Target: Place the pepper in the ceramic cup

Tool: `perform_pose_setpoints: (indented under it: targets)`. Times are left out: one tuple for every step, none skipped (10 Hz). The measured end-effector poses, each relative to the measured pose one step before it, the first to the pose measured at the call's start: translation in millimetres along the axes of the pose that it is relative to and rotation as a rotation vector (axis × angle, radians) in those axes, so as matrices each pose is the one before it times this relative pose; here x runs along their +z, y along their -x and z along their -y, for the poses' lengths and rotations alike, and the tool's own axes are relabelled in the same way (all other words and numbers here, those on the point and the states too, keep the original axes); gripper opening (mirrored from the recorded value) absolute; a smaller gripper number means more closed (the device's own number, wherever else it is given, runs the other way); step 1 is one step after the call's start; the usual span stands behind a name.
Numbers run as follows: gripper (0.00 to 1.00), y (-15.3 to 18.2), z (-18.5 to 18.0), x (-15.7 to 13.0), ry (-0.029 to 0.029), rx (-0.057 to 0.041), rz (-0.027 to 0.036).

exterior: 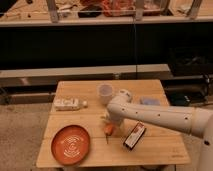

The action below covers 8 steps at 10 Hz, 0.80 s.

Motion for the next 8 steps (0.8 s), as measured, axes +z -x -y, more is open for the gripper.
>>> perform_pose_setpoints:
  targets:
    - [0.69,-0.12,-1.22,1.55,-0.00107,0.00219,0.0012]
    - [0.6,-0.08,-0.77,0.37,-0.00045,0.00076,-0.00012]
    - [0.45,0.82,-0.55,0.87,-0.00092,0.00063,0.00131]
    - [0.37,0.09,0.01,0.11,-0.00129,0.00011,-0.00065]
    - [0.27,0.15,0.19,0.13,-0.00254,0.00139,-0.00188]
    - [0.16,0.15,1.17,-1.76,-0.00413,0.00423,-0.00506]
    - [0.07,-3.05,2.75,-5.33,-0.00496,0.00745,-0.00816]
    - [0.03,-7.34,4.79,-8.38,-0.00623,0.01052,-0.00729]
